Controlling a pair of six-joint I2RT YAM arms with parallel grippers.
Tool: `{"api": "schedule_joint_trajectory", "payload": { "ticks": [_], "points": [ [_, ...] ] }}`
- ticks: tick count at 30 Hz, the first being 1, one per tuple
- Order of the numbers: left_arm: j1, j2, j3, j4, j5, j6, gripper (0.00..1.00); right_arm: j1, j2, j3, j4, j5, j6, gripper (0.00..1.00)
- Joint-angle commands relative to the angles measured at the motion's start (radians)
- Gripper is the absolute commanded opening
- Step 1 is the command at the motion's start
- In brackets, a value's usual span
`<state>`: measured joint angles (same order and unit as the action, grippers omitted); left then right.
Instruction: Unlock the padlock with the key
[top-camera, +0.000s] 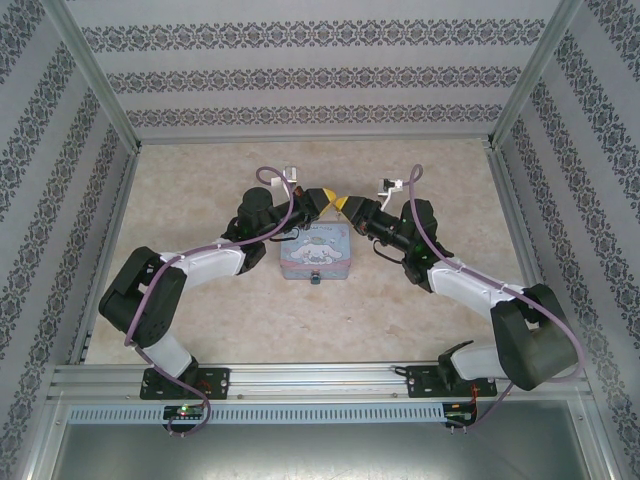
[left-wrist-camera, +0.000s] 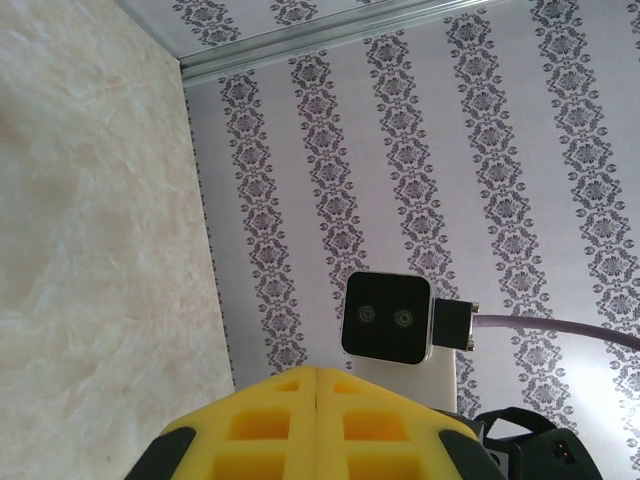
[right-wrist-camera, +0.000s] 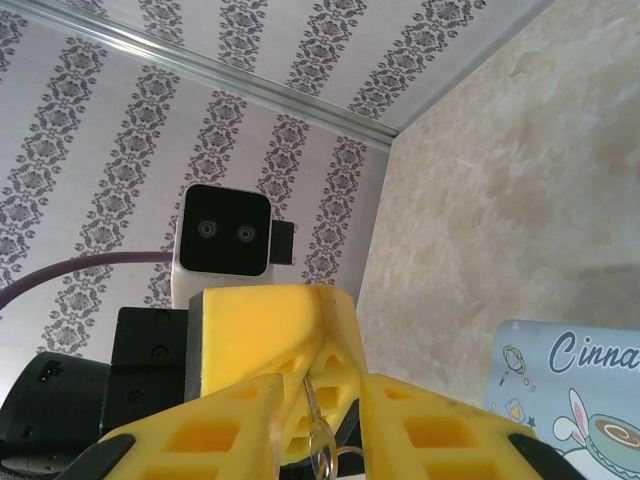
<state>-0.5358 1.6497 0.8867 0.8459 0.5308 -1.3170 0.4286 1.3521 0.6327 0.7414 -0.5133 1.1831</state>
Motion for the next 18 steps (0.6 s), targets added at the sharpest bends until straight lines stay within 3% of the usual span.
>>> {"api": "schedule_joint_trajectory", "payload": {
  "ticks": [1,18],
  "points": [
    [-0.006,0.000,-0.008,0.024,-0.013,-0.002,0.00,0.013,0.010,-0.016,0.060,0.004,0.010,0.27],
    [-0.014,0.005,0.000,0.002,-0.021,0.005,0.00,0.021,0.031,-0.023,0.079,0.001,0.016,0.23]
  ]
}}
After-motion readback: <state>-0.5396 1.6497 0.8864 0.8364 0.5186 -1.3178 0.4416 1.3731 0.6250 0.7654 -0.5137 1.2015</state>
